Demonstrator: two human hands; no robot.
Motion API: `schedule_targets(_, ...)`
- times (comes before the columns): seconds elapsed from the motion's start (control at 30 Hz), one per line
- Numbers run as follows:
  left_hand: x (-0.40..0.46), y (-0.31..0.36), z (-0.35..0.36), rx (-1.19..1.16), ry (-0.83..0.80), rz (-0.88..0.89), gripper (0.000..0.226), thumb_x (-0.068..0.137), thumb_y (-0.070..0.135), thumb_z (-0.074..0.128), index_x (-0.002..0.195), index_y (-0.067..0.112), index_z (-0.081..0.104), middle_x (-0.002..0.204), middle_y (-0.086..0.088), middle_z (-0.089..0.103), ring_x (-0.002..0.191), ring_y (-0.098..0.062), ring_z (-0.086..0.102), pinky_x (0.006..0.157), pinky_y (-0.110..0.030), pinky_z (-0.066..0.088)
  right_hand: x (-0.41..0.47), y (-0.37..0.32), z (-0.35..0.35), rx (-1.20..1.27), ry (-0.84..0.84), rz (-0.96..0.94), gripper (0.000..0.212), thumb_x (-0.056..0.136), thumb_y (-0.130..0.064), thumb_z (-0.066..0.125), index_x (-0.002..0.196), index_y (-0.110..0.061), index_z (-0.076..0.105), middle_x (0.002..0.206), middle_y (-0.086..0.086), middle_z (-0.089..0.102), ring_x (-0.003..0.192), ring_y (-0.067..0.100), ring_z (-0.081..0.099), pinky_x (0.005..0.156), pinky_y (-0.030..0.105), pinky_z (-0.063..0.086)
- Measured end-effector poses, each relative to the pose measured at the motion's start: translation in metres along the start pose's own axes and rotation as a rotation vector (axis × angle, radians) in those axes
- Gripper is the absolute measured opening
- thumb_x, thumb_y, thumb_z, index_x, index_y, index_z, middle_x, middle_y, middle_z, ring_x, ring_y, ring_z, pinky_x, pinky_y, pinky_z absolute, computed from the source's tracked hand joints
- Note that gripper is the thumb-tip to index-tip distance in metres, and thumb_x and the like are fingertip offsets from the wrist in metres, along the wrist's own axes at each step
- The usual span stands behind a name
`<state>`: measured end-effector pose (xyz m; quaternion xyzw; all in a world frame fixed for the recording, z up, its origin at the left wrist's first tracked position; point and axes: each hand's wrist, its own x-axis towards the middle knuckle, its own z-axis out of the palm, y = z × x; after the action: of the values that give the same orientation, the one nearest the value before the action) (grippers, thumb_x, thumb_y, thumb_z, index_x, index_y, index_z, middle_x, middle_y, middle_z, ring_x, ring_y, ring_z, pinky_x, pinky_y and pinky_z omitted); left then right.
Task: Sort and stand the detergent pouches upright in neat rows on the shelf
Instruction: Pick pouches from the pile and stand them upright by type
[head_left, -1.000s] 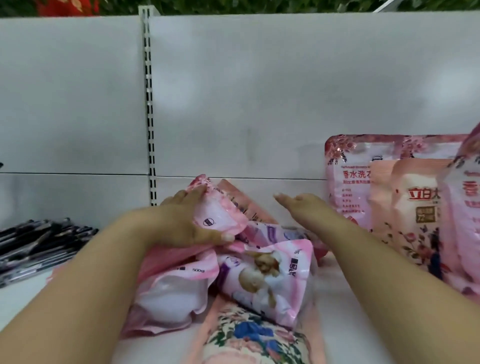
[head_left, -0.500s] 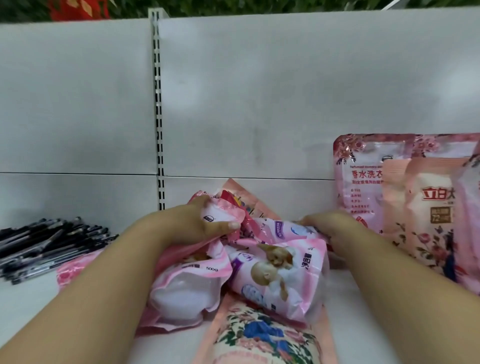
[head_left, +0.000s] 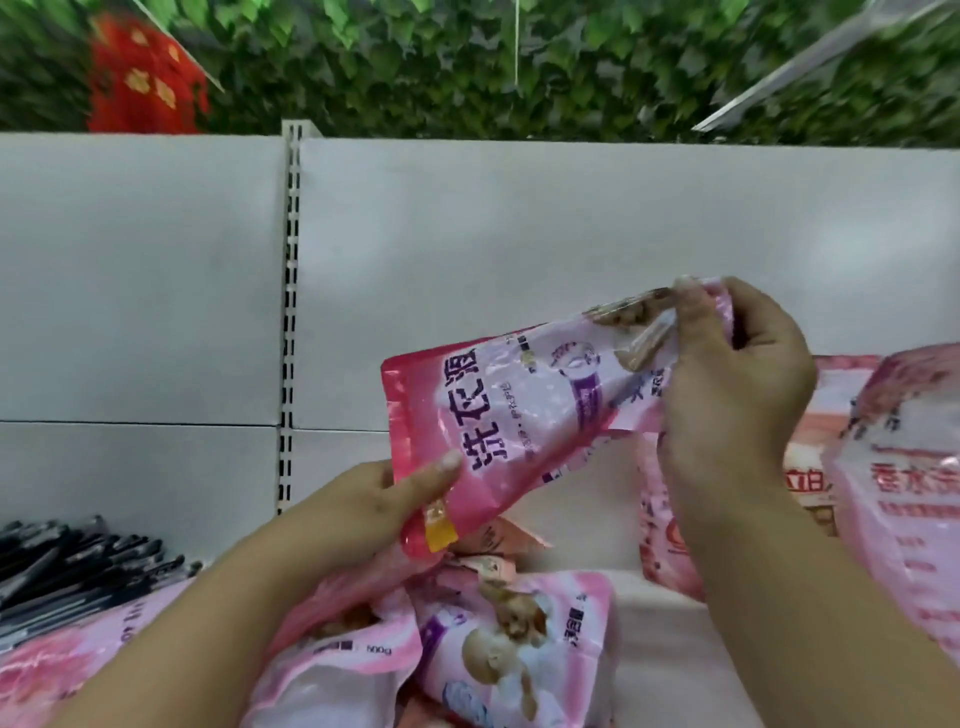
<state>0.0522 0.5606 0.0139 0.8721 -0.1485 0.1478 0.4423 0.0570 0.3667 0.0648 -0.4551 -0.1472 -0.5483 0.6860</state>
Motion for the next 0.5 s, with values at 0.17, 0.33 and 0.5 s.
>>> schedule_targets(0.17, -0.016, 0.016, 0.007, -0.267, -0.253, 0.099, 0.029, 0.073, 0.015, 0.06, 0.047, 0.025, 0.066, 0.051, 0.022, 0.063, 0.053, 0.013, 0.059, 0.05, -0.001, 0.04, -0.012, 0.003, 0.012, 0.237, 0.017, 0.319, 0.016, 0.09, -0.016, 0.057, 0.075, -0.022, 0.056, 0.081, 0.001, 0.061, 0.08, 0.019, 0.06, 0.084, 0.04, 0.053)
schedule_targets(0.33, 0.0, 0.004, -0.008, -0.839, 0.037, 0.159, 0.041, 0.051, 0.023, 0.084, 0.085, 0.007, 0.067, 0.084, -0.01, 0.071, 0.07, -0.022, 0.068, 0.064, -0.031, 0.059, -0.002, 0.017, 0.006, 0.225, -0.043, 0.484, 0.016, 0.088, -0.017, 0.059, 0.073, -0.022, 0.057, 0.074, -0.002, 0.06, 0.075, 0.016, 0.058, 0.074, 0.031, 0.05)
schedule_targets(0.5, 0.003, -0.01, -0.032, -1.024, 0.105, 0.127, 0.06, 0.011, 0.021, 0.093, 0.068, 0.014, 0.074, 0.073, -0.006, 0.067, 0.062, -0.019, 0.065, 0.065, -0.034, 0.056, -0.002, 0.029, -0.001, -0.342, -0.448, 0.452, 0.029, 0.084, -0.042, 0.055, 0.07, -0.018, 0.06, 0.082, 0.006, 0.061, 0.083, 0.027, 0.057, 0.082, 0.038, 0.045)
